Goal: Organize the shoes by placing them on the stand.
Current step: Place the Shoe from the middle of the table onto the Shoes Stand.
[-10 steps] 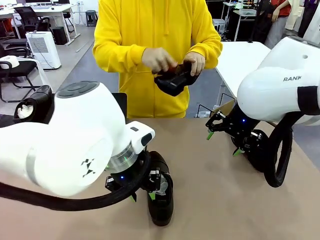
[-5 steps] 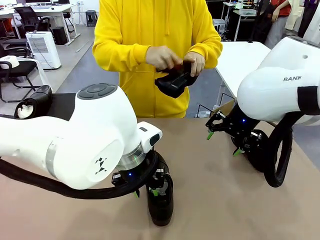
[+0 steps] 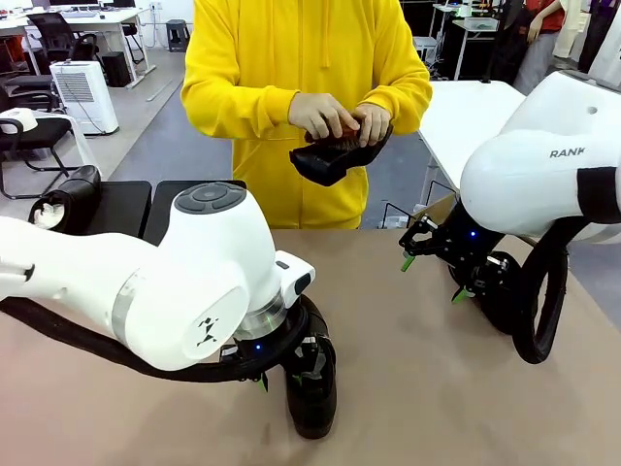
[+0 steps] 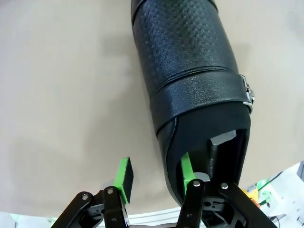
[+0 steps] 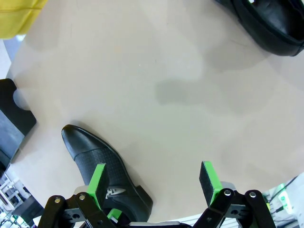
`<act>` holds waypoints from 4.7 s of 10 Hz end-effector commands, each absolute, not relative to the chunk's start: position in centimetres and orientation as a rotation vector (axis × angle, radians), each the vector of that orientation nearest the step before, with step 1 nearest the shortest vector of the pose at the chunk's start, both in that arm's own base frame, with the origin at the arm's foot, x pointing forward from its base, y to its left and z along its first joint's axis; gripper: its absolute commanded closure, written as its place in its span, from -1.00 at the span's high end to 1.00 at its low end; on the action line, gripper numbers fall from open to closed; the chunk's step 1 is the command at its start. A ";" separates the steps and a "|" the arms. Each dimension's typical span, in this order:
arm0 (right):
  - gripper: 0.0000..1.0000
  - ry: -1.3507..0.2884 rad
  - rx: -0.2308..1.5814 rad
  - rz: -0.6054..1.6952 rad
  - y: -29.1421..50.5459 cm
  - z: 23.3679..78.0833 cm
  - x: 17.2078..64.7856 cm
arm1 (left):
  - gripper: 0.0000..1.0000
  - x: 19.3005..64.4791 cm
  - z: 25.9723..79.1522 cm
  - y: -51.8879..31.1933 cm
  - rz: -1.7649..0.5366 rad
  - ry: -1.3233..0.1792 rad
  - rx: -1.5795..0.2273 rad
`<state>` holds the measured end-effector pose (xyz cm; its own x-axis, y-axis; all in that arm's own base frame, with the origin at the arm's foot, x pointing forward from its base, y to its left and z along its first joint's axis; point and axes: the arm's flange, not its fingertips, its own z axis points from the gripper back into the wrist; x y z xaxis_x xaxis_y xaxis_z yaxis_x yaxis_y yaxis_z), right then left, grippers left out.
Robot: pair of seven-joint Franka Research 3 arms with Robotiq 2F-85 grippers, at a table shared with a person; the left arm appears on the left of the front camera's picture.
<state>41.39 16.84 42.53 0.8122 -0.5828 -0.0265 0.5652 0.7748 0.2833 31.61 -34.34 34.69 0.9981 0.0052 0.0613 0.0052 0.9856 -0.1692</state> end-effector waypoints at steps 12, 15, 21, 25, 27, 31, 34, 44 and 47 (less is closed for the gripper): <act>1.00 -0.063 0.283 -0.601 16.8 42.8 41.5 | -1.00 32.0 44.4 -26.7 -0.126 -0.139 -0.231; 1.00 -0.063 0.283 -0.601 16.8 42.8 41.5 | -1.00 38.0 47.2 -19.4 -0.129 -0.342 -0.161; 1.00 -0.063 0.283 -0.601 16.8 42.8 41.5 | -1.00 48.7 49.6 -7.0 0.031 -0.516 -0.081; 1.00 -0.063 0.283 -0.601 16.8 42.8 41.5 | -1.00 48.1 48.6 -7.7 0.019 -0.483 -0.083; 1.00 -0.063 0.283 -0.601 16.8 42.8 41.5 | -1.00 48.6 48.3 -7.3 0.031 -0.463 -0.091; 1.00 -0.063 0.283 -0.601 16.8 42.8 41.5 | -1.00 51.1 47.0 -2.9 0.039 -0.657 0.055; 1.00 -0.063 0.283 -0.601 16.8 42.8 41.5 | -1.00 52.2 44.9 -1.0 0.064 -0.642 0.103; 1.00 -0.063 0.283 -0.601 16.8 42.8 41.5 | 0.13 53.9 42.3 -0.1 0.140 -0.620 0.121; 1.00 -0.063 0.283 -0.601 16.8 42.8 41.5 | 1.00 53.9 43.0 -0.5 0.129 -0.660 0.128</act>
<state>41.40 16.83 42.55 0.8125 -0.5824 -0.0265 0.5648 0.7751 0.2833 53.71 0.08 43.02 0.8059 0.0729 0.5875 -0.1398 0.9878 0.0693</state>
